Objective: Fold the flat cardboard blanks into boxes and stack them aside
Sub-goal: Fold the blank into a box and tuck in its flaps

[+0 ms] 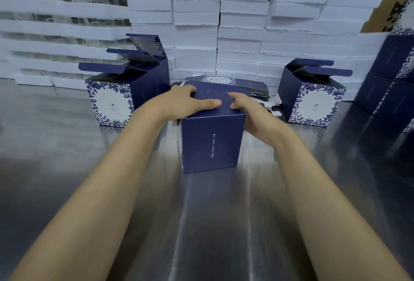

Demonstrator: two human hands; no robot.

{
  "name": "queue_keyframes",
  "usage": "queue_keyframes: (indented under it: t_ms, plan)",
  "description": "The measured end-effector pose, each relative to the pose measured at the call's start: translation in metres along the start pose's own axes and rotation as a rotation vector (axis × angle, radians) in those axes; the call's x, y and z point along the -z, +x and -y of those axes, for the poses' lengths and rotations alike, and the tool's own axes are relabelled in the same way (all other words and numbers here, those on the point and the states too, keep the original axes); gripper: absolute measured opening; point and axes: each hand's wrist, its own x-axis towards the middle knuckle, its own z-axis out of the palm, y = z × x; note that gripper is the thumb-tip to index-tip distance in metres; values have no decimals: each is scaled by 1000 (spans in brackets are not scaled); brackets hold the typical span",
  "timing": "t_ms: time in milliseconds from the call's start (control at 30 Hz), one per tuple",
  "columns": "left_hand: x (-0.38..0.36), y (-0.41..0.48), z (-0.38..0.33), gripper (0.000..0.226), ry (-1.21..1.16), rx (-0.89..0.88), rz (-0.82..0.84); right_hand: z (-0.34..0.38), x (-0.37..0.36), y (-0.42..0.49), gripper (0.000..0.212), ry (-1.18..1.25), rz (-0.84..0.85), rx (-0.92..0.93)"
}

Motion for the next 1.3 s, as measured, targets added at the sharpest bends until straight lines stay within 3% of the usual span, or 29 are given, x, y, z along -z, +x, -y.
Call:
queue_keyframes:
  t_ms: [167,300,367,467,567,767,933,1033,1100,1300]
  plan:
    - [-1,-1,-1,92,-37,-29,21,3,-5,-4,75,24,-108,71]
    - [-1,-2,-2,92,-61,-38,25,3,-9,-3,71,33,-127,63]
    - [-1,-2,-2,91,-69,-49,34,0,-10,2,56,71,-181,58]
    - [-2,-3,-2,91,-81,-68,45,-2,-11,7,7,127,-261,54]
    - [-2,-3,-3,91,-103,-74,54,-7,-9,15,26,179,-312,55]
    - [-4,-6,-5,86,-127,-86,58,-9,-10,20,22,291,-411,35]
    - [-3,-6,-11,106,9,119,70,-10,-10,22,21,303,-377,19]
    - [-10,-6,-19,106,64,190,-8,-9,-8,22,23,220,-378,27]
    - [-16,-6,-22,100,143,185,-79,-8,-7,23,26,173,-381,38]
    - [-11,-4,-20,67,34,160,-56,-9,-6,24,29,89,-411,67]
